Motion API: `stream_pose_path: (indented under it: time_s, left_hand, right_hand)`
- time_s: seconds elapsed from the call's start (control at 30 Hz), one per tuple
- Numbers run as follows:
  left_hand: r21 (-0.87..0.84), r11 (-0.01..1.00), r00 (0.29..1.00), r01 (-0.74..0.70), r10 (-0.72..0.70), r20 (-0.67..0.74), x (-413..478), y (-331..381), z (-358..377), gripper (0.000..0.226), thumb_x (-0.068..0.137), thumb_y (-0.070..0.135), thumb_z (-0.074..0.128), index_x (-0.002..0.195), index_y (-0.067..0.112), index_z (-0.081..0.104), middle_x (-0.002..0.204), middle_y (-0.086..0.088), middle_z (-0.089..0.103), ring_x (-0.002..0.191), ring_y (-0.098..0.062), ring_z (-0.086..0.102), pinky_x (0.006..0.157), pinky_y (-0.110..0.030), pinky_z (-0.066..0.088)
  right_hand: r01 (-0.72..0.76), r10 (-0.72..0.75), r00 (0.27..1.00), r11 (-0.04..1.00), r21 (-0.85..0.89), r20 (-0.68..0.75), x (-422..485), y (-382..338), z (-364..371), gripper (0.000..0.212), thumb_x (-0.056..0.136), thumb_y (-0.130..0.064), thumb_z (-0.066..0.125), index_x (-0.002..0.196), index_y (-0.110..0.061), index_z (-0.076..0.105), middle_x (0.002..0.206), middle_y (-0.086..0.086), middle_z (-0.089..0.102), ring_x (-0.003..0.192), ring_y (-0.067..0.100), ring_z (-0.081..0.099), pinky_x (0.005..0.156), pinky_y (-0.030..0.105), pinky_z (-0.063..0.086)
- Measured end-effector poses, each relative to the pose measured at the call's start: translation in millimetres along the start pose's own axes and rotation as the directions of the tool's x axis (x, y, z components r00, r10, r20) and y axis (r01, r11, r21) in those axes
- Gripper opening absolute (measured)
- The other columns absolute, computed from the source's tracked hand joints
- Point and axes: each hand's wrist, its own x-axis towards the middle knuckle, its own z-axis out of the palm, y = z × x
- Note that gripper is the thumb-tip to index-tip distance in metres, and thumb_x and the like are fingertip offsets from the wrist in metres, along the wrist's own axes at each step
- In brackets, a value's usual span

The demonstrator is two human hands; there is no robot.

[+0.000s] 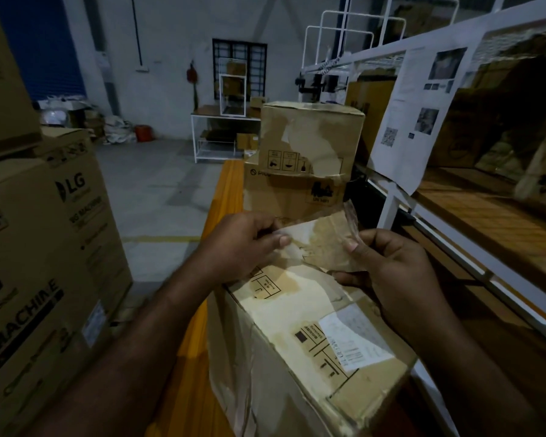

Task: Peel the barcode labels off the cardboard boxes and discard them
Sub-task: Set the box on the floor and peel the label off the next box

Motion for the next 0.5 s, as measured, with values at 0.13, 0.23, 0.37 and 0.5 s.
stream_pose_path:
  time_s: [0.13, 0.23, 0.37, 0.5]
  left_hand:
    - [-0.168, 0.985, 1.000, 0.023, -0.020, 0.019, 6.3, -1.4, 0.8, 0.008, 0.092, 0.023, 0.068, 0.091, 0.031, 0.069, 0.088, 0.007, 0.072, 0.078, -0.001, 0.067, 0.066, -0.023, 0.056]
    - [-0.074, 0.993, 0.987, 0.092, -0.081, 0.140, 12.8, -6.6, -4.0, 0.029, 0.086, 0.016, 0.075, 0.112, 0.024, 0.065, 0.099, 0.009, 0.068, 0.093, -0.007, 0.066, 0.082, -0.027, 0.057]
    - [0.068, 0.995, 0.977, 0.074, -0.085, 0.193, 20.1, -4.5, -10.3, 0.034, 0.082, 0.017, 0.080, 0.107, 0.032, 0.061, 0.102, 0.011, 0.068, 0.091, -0.005, 0.063, 0.081, -0.023, 0.052]
    - [0.134, 0.981, 0.943, 0.139, -0.172, 0.283, 15.3, -2.0, -26.6, 0.040, 0.083, 0.017, 0.078, 0.120, 0.026, 0.064, 0.102, 0.011, 0.068, 0.087, -0.005, 0.063, 0.075, -0.022, 0.052]
  right_hand:
    - [-0.028, 0.027, 0.999, 1.000, -0.015, -0.025, 0.0, 0.0, -2.6, 0.012, 0.094, -0.014, 0.059, 0.091, -0.008, 0.069, 0.099, 0.015, 0.072, 0.083, 0.032, 0.072, 0.071, 0.041, 0.059]
    - [-0.099, 0.105, 0.993, 0.989, 0.109, -0.050, 1.0, -4.2, -4.1, 0.016, 0.097, -0.016, 0.053, 0.096, -0.008, 0.066, 0.100, 0.013, 0.073, 0.083, 0.031, 0.073, 0.069, 0.037, 0.060]
    - [-0.125, 0.151, 0.986, 0.955, 0.269, -0.075, 1.3, -8.7, -4.8, 0.018, 0.100, -0.016, 0.047, 0.102, -0.010, 0.064, 0.094, 0.009, 0.075, 0.085, 0.028, 0.074, 0.075, 0.042, 0.056]
    - [-0.114, 0.132, 0.989, 0.963, 0.242, -0.061, 5.8, -3.4, -6.9, 0.018, 0.101, -0.015, 0.047, 0.106, -0.010, 0.063, 0.103, 0.012, 0.073, 0.088, 0.028, 0.073, 0.070, 0.038, 0.058]
